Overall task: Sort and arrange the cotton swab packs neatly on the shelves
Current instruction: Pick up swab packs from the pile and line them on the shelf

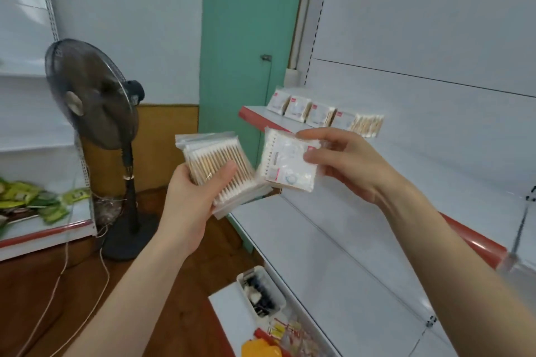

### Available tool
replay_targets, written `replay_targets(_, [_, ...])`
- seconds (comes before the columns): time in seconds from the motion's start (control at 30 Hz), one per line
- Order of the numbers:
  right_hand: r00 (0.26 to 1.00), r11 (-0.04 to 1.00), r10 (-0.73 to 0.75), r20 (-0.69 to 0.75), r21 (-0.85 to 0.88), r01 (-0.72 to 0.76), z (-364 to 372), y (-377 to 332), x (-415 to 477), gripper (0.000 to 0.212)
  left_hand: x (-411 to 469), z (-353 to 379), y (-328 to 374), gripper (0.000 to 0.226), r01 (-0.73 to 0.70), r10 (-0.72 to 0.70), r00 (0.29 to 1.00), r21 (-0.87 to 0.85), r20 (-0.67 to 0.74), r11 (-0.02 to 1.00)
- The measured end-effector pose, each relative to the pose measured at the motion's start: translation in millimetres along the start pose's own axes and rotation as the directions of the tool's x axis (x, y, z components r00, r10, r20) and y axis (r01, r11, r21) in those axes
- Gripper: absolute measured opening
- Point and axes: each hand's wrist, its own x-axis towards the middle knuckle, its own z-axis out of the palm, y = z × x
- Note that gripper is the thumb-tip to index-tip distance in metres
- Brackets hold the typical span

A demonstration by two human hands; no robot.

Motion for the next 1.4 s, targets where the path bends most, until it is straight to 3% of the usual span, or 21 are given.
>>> replay_targets(0.13, [0.988, 0.99, 0.025, 0.153, -0.142, -0.003, 21, 21, 62, 0.038, 50, -19, -8, 0.051, -0.055, 0.058, 0.998, 0.166, -0.015, 0.985])
replay_targets(0.23, [0.99, 0.983, -0.061, 0.127, -0.167, 0.082, 36, 35, 110, 0.047, 93, -24, -14, 0.053, -0.064, 0.071, 0.997, 0.279, -0.013, 0.958])
replay_targets(0.43, [0.986, 0.967, -0.158, -0.049, -0.21, 0.145, 53, 53, 191, 0.017, 171, -27, -18, 0.051, -0.072, 0.074, 0.997, 0.24, 0.0, 0.968])
replay_targets(0.63, [0.999, 0.965, -0.037, -0.018, -0.26, 0.031, 48, 61, 232, 0.037, 234, -18, -29, 0.066, -0.107, 0.108, 0.994, 0.189, 0.006, 0.976])
replay_targets(0.8, [0.964, 0.999, 0.041, -0.262, -0.002, -0.043, 21, 74, 248, 0.026, 287, 0, -44, 0.06, -0.056, 0.034, 0.988, 0.143, 0.152, 0.988])
replay_targets(1.0, [0.776, 0.988, -0.015, -0.63, -0.129, -0.086, -43, 73, 246, 0.012, 355, 19, -56, 0.059, 0.022, -0.039, 0.941, 0.055, 0.335, 0.998])
replay_targets(1.1, [0.65, 0.926, -0.092, -0.754, -0.304, -0.223, -69, 70, 233, 0.017, 384, 21, -59, 0.062, 0.05, -0.055, 0.92, 0.025, 0.387, 0.998])
replay_targets(1.17, [0.611, 0.862, -0.128, -0.781, -0.392, -0.322, -78, 70, 233, 0.019, 399, 21, -62, 0.057, 0.069, -0.069, 0.908, 0.013, 0.414, 0.997])
replay_targets(1.27, [0.609, 0.772, -0.147, -0.779, -0.476, -0.422, -82, 71, 250, 0.017, 413, 21, -67, 0.055, 0.098, -0.097, 0.894, 0.021, 0.437, 0.995])
replay_targets(1.4, [0.665, 0.649, -0.189, -0.722, -0.601, -0.468, -75, 75, 293, 0.021, 426, 20, -71, 0.044, 0.124, -0.122, 0.889, 0.025, 0.442, 0.992])
